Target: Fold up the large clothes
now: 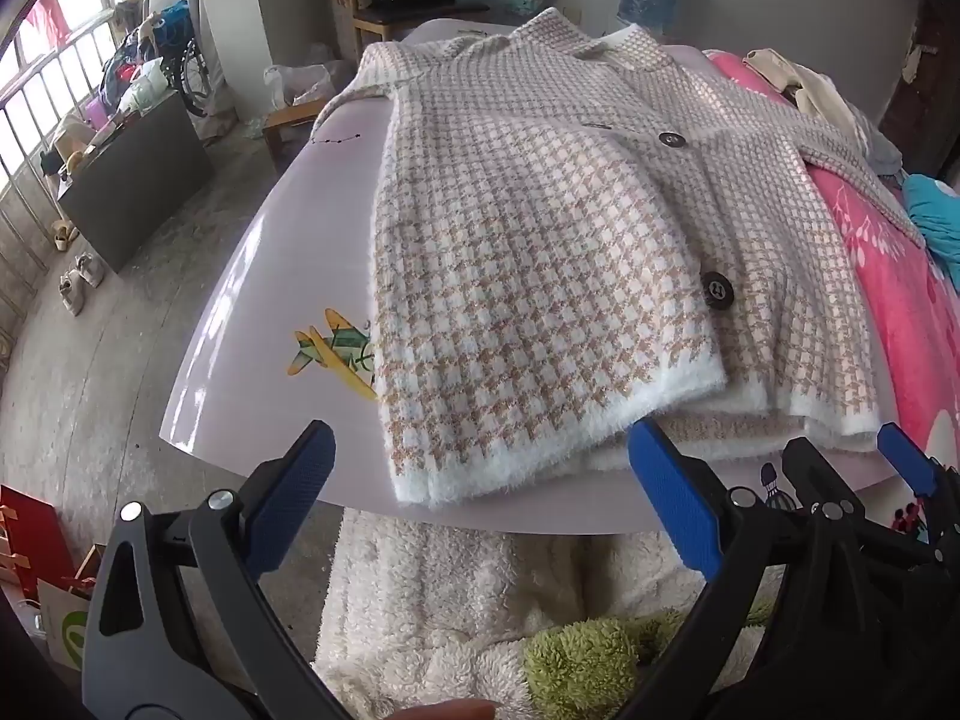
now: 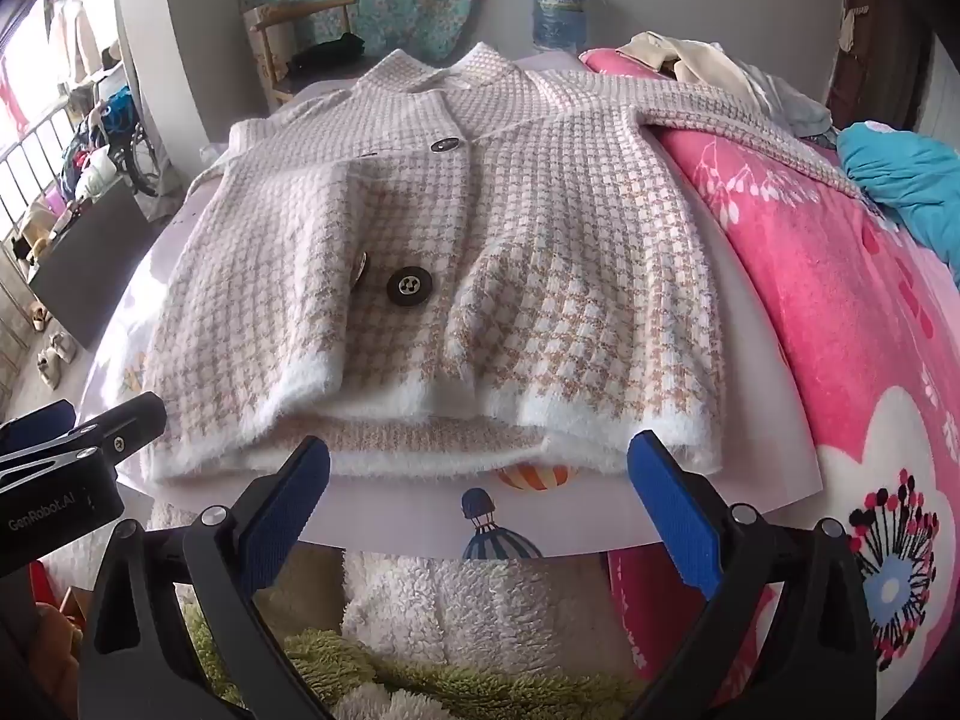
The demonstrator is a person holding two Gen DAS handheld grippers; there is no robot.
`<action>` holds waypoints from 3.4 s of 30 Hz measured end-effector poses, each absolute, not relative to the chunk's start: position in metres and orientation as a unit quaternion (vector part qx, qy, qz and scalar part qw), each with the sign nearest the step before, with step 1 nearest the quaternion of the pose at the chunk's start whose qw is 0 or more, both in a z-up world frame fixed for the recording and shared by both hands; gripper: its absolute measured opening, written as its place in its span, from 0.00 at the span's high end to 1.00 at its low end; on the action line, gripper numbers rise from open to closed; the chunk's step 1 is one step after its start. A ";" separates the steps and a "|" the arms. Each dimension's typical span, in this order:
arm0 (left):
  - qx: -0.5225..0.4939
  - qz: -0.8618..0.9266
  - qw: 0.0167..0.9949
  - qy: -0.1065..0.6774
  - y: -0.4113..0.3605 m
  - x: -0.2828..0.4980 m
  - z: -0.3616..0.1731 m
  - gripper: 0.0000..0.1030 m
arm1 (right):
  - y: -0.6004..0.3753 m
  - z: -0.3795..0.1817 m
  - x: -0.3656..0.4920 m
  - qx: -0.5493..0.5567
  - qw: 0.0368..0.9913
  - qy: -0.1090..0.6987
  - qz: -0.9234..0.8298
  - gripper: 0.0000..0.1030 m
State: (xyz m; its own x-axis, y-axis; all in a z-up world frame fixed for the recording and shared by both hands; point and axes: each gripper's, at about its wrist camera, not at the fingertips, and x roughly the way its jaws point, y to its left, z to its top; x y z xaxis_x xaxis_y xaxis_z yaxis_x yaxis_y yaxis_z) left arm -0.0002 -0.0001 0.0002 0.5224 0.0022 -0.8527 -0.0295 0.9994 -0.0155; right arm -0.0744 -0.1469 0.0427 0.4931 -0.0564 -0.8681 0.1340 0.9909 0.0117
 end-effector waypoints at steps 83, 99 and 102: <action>-0.017 0.006 0.874 0.485 -0.003 0.000 0.007 0.08 | -0.151 0.051 -0.077 0.031 0.871 0.485 -0.066 0.06; 0.002 -0.020 0.876 0.482 0.006 0.008 0.009 0.08 | -0.151 0.059 -0.067 0.001 0.875 0.472 -0.103 0.06; 0.007 -0.018 0.876 0.482 0.008 0.015 0.005 0.08 | -0.150 0.058 -0.061 -0.010 0.875 0.472 -0.105 0.06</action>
State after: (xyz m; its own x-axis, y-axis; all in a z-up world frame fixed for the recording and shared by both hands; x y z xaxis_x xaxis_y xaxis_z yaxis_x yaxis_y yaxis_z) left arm 0.0150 0.0085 0.0051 0.5344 -0.0247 -0.8449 0.0378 0.9993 -0.0053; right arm -0.0608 -0.1495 0.0577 0.5320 -0.1936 -0.8243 0.1750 0.9776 -0.1167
